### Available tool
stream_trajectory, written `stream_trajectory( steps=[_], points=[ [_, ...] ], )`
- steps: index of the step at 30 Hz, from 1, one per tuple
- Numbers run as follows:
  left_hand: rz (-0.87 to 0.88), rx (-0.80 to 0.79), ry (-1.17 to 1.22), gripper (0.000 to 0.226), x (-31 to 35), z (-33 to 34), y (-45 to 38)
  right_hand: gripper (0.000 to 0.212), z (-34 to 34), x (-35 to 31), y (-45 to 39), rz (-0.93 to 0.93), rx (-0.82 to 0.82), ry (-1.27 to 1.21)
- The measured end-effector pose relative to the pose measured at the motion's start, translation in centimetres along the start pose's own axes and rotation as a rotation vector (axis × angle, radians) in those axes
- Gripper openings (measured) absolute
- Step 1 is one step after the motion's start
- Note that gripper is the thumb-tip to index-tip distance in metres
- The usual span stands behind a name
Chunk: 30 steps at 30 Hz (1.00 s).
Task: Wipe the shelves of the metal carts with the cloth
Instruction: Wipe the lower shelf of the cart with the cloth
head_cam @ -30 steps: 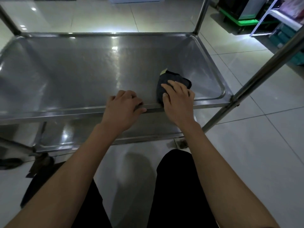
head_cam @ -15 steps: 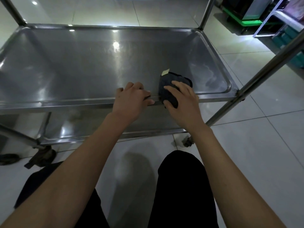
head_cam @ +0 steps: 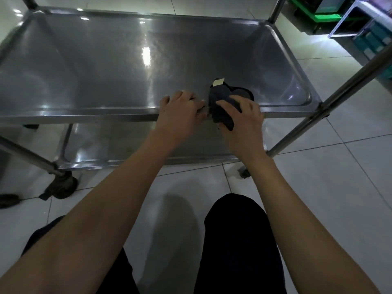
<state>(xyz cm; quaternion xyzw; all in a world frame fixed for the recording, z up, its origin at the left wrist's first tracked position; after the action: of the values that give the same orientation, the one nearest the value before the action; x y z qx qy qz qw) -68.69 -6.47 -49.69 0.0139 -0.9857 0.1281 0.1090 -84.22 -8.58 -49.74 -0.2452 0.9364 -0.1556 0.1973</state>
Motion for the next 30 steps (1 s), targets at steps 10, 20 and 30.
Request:
stream_trajectory(
  steps=[10, 20, 30],
  points=[
    [-0.027, -0.008, -0.105, 0.049, -4.9, -3.1, 8.9, 0.051, 1.9, -7.7, 1.7, -0.13, -0.016, -0.185],
    [-0.268, -0.128, -0.066, 0.049, -10.4, -4.3, 16.0, 0.048, 6.1, -13.7, 5.6, -0.236, -0.141, -0.332],
    [-0.432, -0.397, 0.014, 0.051, -17.8, -3.5, 18.5, 0.04, 15.5, -13.2, 8.7, 0.003, -0.389, -0.589]
  ],
)
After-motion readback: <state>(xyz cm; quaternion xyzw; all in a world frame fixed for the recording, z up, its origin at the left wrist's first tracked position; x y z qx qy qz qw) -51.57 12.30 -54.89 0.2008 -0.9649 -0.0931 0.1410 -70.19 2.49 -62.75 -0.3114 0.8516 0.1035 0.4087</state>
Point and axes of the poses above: each hand's wrist, its own y-axis away from the middle knuckle, its own z-axis out of the palm, x = y × z, the point moved 8 cm from there along -y, towards the middle knuckle, and after that the axes turned 2 degrees about x, right-handed, at the moved point
